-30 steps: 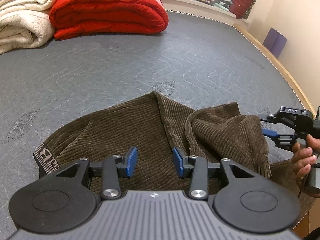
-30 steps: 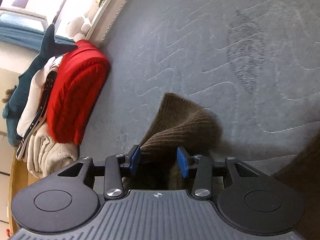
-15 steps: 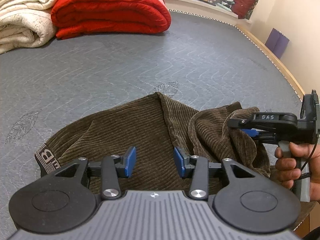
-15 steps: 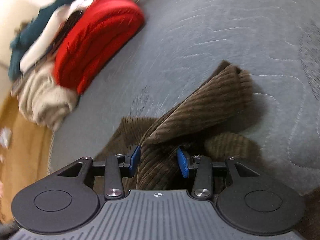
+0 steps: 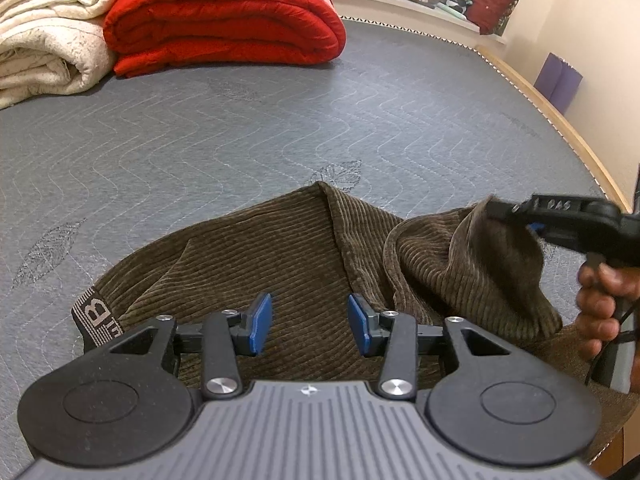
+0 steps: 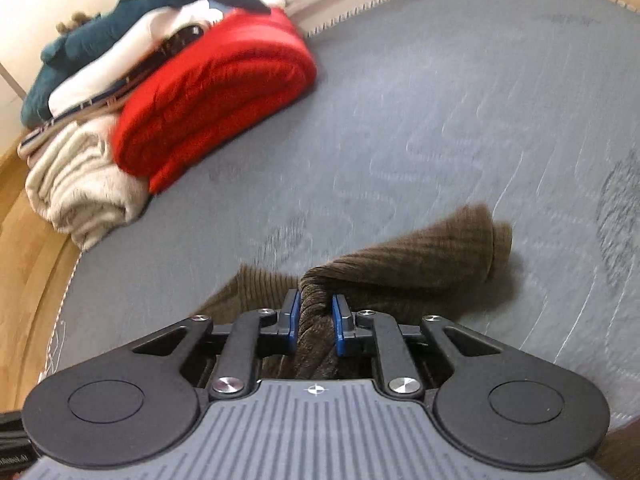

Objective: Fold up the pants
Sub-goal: 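Lift the held cuff with the right gripper and pull the leg straight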

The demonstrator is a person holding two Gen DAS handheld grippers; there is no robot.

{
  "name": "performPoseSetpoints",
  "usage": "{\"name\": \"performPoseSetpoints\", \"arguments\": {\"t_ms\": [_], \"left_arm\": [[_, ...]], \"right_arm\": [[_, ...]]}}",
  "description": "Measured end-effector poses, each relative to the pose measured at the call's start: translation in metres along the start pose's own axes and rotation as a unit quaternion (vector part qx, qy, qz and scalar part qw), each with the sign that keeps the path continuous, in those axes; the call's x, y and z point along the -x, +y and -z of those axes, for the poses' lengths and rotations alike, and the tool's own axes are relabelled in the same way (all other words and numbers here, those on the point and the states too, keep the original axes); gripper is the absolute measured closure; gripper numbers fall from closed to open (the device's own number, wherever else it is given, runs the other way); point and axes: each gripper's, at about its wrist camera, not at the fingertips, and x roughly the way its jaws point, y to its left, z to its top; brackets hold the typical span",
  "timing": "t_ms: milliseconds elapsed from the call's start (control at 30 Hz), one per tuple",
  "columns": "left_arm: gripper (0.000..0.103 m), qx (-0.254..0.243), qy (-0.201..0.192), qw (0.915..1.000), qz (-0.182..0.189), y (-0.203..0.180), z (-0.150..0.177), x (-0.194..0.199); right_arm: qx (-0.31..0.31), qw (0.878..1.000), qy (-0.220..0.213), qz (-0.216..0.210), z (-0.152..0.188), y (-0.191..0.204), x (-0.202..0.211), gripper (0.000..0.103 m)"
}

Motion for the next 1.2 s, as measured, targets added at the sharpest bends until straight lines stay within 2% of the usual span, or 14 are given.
{"name": "performPoseSetpoints", "arguments": {"t_ms": [200, 300, 367, 433, 467, 500, 567, 600, 733, 800, 867, 967, 1067, 1200], "left_arm": [[0.056, -0.003, 0.002, 1.0, -0.002, 0.0, 0.001, -0.003], [0.056, 0.0, 0.002, 1.0, -0.003, 0.0, 0.001, -0.003], [0.056, 0.002, 0.001, 1.0, -0.003, 0.0, 0.001, -0.003], [0.056, -0.002, 0.001, 1.0, -0.003, -0.001, 0.001, -0.004], [0.056, -0.004, 0.001, 1.0, -0.003, -0.002, 0.002, -0.005], [0.056, -0.006, 0.001, 1.0, -0.002, -0.003, 0.003, -0.005], [0.056, -0.009, -0.001, 1.0, 0.0, -0.006, 0.005, -0.008], [0.056, -0.012, -0.003, 0.9999, 0.002, -0.007, 0.005, -0.01], [0.056, -0.041, -0.002, 0.999, 0.013, -0.019, 0.01, -0.026], [0.056, -0.05, 0.001, 0.9985, 0.02, -0.024, 0.012, -0.036], [0.056, -0.058, 0.003, 0.9976, 0.039, -0.032, 0.015, -0.042], [0.056, -0.076, -0.001, 0.9948, 0.068, -0.047, 0.018, -0.048], [0.056, -0.098, -0.005, 0.9916, 0.085, -0.063, 0.023, -0.053], [0.056, -0.114, -0.001, 0.9894, 0.09, -0.075, 0.029, -0.055]], "right_arm": [[0.024, 0.997, -0.071, 0.002, -0.013, -0.001, 0.035, 0.089], [0.011, 0.992, -0.129, 0.004, -0.025, -0.013, 0.062, 0.09], [-0.013, 0.984, -0.178, 0.022, -0.037, -0.031, 0.086, 0.09], [-0.061, 0.967, -0.241, 0.058, -0.049, -0.06, 0.113, 0.093], [-0.089, 0.953, -0.277, 0.09, -0.054, -0.078, 0.127, 0.103], [-0.114, 0.934, -0.312, 0.134, -0.059, -0.098, 0.142, 0.103], [-0.147, 0.911, -0.335, 0.192, -0.065, -0.131, 0.154, 0.103], [-0.156, 0.907, -0.33, 0.212, -0.068, -0.15, 0.154, 0.103], [-0.164, 0.923, -0.247, 0.246, -0.068, -0.203, 0.127, 0.099], [-0.202, 0.932, -0.194, 0.229, -0.062, -0.226, 0.112, 0.099], [-0.222, 0.936, -0.163, 0.218, -0.057, -0.241, 0.102, 0.094], [-0.236, 0.941, -0.148, 0.194, -0.056, -0.247, 0.086, 0.06], [-0.284, 0.944, -0.103, 0.134, -0.045, -0.264, 0.061, 0.057], [-0.337, 0.93, -0.083, 0.118, -0.031, -0.271, 0.039, 0.055]]}}
